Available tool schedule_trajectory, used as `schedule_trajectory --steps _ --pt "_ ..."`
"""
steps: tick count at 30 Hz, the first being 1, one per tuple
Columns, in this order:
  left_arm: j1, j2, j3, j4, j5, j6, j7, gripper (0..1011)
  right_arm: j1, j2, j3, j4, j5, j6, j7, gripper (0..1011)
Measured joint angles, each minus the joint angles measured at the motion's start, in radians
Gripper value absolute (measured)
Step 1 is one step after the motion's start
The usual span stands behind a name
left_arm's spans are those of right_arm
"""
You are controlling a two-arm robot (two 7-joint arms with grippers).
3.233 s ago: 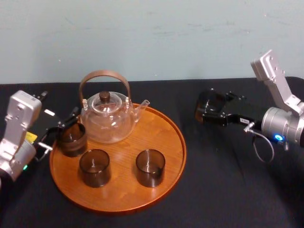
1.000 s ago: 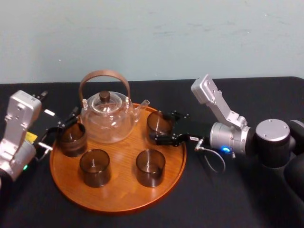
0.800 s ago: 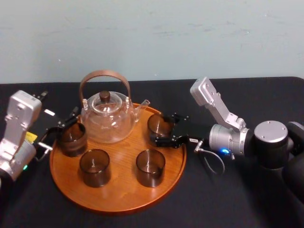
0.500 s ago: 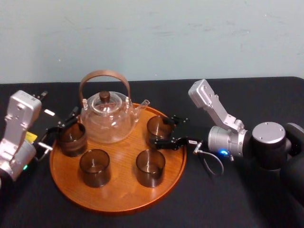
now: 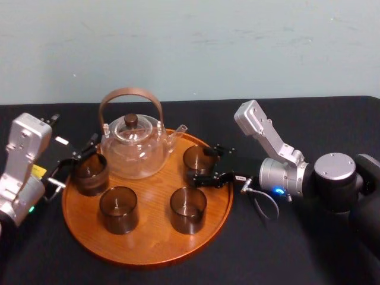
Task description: Pick up the glass from the table and place it on the tray.
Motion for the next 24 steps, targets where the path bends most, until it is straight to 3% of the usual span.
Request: schedule_trajectory --steps 6,24 --pt "0.0 0.0 0.0 0.0 0.0 0.0 0.0 1001 -0.001 0.001 0.0 0.0 0.0 0.001 0.0 999" --pt "0.0 0.0 0.0 0.0 0.0 0.0 0.0 1001 -0.004 0.004 0.004 -0.007 0.007 0.002 0.005 1002"
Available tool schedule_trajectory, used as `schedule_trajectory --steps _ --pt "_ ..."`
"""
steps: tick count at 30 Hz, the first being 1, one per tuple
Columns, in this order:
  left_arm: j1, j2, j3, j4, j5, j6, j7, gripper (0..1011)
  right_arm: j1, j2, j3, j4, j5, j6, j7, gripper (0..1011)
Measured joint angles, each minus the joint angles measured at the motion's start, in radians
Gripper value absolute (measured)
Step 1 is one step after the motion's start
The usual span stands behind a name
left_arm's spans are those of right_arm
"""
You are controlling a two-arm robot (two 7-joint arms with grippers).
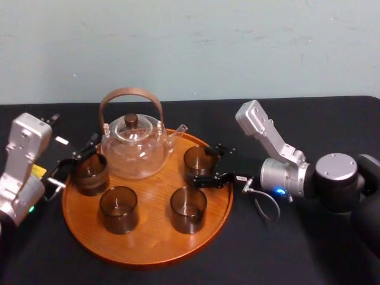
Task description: Pick up the glass from the table and place it on the tray.
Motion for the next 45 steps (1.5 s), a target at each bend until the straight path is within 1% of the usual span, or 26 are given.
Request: schedule_trajectory --steps 5,8,15,16,18,19,22,23,25,26,28,29,32,33,36,39,41,42,43,45 --pt "0.0 0.0 0.0 0.0 0.0 0.0 0.0 1002 -0.021 0.022 0.014 -0.038 0.016 0.007 0.009 1002" --pt "0.0 0.0 0.0 0.0 0.0 0.0 0.0 1002 -0.04 0.041 0.024 -0.072 0.027 0.016 0.011 1002" --pt "0.0 0.0 0.0 0.0 0.0 0.0 0.0 1001 -0.092 0.099 0.049 -0.162 0.054 0.037 0.009 1002" --pt "0.0 0.0 0.0 0.0 0.0 0.0 0.0 1001 -0.106 0.114 0.055 -0.185 0.062 0.04 0.009 1002" --pt "0.0 0.0 0.0 0.0 0.0 0.0 0.0 1001 -0.117 0.127 0.061 -0.203 0.069 0.042 0.009 1002" --pt "0.0 0.0 0.0 0.0 0.0 0.0 0.0 1002 -0.129 0.142 0.067 -0.227 0.078 0.042 0.009 1002" --pt "0.0 0.0 0.0 0.0 0.0 0.0 0.0 1002 -0.153 0.167 0.079 -0.265 0.091 0.041 0.008 1002" --pt "0.0 0.0 0.0 0.0 0.0 0.0 0.0 1002 -0.167 0.183 0.087 -0.288 0.101 0.039 0.007 1002" --pt "0.0 0.0 0.0 0.0 0.0 0.0 0.0 1001 -0.182 0.197 0.097 -0.311 0.111 0.034 0.005 1002" --pt "0.0 0.0 0.0 0.0 0.0 0.0 0.0 1001 -0.195 0.212 0.106 -0.333 0.12 0.029 0.003 1002" --pt "0.0 0.0 0.0 0.0 0.0 0.0 0.0 1001 -0.208 0.224 0.114 -0.353 0.128 0.024 0.002 1002" --pt "0.0 0.0 0.0 0.0 0.0 0.0 0.0 1001 -0.221 0.237 0.121 -0.373 0.136 0.019 -0.001 1002" --pt "0.0 0.0 0.0 0.0 0.0 0.0 0.0 1001 -0.239 0.254 0.135 -0.4 0.147 0.011 -0.009 1002" --pt "0.0 0.0 0.0 0.0 0.0 0.0 0.0 1001 -0.25 0.263 0.144 -0.417 0.152 0.007 -0.019 1002" --pt "0.0 0.0 0.0 0.0 0.0 0.0 0.0 1001 -0.268 0.271 0.165 -0.437 0.161 0.002 -0.049 1002" --pt "0.0 0.0 0.0 0.0 0.0 0.0 0.0 1001 -0.282 0.27 0.185 -0.449 0.167 0.002 -0.085 1002" --pt "0.0 0.0 0.0 0.0 0.0 0.0 0.0 1002 -0.296 0.263 0.206 -0.457 0.167 0.001 -0.129 1002" --pt "0.0 0.0 0.0 0.0 0.0 0.0 0.0 1001 -0.307 0.256 0.222 -0.462 0.166 -0.002 -0.16 1002" --pt "0.0 0.0 0.0 0.0 0.0 0.0 0.0 1001 -0.311 0.253 0.229 -0.464 0.166 -0.004 -0.173 1002" --pt "0.0 0.0 0.0 0.0 0.0 0.0 0.0 1001 -0.326 0.241 0.249 -0.468 0.152 -0.014 -0.22 1002"
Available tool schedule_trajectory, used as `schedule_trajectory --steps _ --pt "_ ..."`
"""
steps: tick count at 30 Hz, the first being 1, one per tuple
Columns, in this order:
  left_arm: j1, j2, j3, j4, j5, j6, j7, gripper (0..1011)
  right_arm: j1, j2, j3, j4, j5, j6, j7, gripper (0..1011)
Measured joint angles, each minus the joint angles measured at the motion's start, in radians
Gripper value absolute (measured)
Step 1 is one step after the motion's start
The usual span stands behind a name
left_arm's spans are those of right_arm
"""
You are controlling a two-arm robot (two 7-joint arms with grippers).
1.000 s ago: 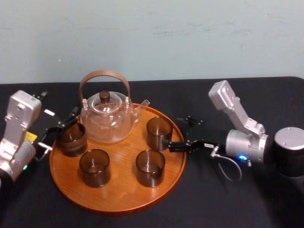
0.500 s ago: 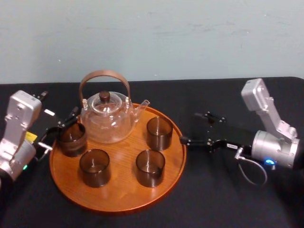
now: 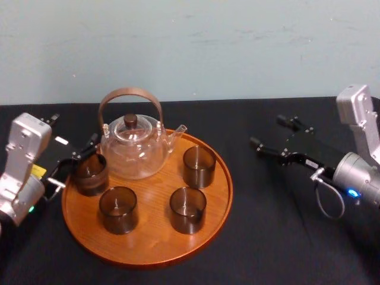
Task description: Pick up the glass from the table and place it on the tray.
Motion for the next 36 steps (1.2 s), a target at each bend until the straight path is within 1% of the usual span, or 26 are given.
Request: schedule_trajectory --steps 7,12,18,24,32,33,36 --pt "0.0 0.0 0.0 0.0 0.0 0.0 0.0 1001 -0.046 -0.029 0.052 -0.011 -0.043 -0.035 -0.106 1002" --pt "0.0 0.0 0.0 0.0 0.0 0.0 0.0 1001 -0.076 -0.039 0.07 -0.014 -0.07 -0.063 -0.139 1002" --pt "0.0 0.0 0.0 0.0 0.0 0.0 0.0 1001 -0.103 -0.054 0.082 0.0 -0.092 -0.098 -0.145 1002" --pt "0.0 0.0 0.0 0.0 0.0 0.0 0.0 1001 -0.111 -0.075 0.088 0.031 -0.097 -0.122 -0.126 1002" --pt "0.0 0.0 0.0 0.0 0.0 0.0 0.0 1001 -0.109 -0.098 0.098 0.058 -0.104 -0.132 -0.112 1002" --pt "0.0 0.0 0.0 0.0 0.0 0.0 0.0 1002 -0.107 -0.105 0.101 0.063 -0.108 -0.132 -0.11 1002" --pt "0.0 0.0 0.0 0.0 0.0 0.0 0.0 1001 -0.107 -0.104 0.101 0.063 -0.109 -0.132 -0.11 1002"
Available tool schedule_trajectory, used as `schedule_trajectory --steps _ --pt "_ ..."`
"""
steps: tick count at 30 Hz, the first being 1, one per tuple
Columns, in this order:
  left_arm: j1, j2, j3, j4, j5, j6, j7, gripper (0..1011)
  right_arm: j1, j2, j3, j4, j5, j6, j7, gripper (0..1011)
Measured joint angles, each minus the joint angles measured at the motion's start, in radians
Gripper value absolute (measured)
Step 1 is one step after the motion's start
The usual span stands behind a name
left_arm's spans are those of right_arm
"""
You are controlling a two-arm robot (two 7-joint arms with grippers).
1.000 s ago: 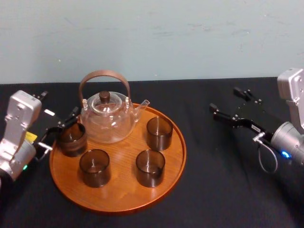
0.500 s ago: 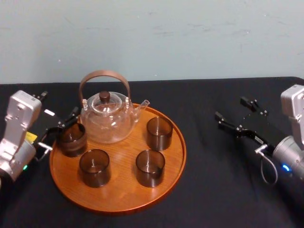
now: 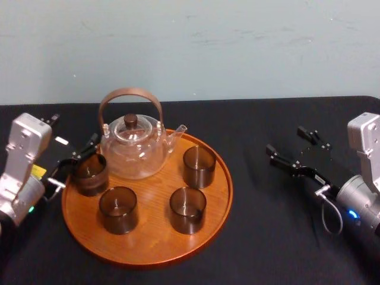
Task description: Pick up the glass from the table and place it on the tray.
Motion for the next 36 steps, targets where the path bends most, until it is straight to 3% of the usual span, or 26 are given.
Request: schedule_trajectory --steps 36 --pt "0.0 0.0 0.0 0.0 0.0 0.0 0.0 1002 0.001 0.004 -0.003 -0.003 0.004 0.001 0.0 1002"
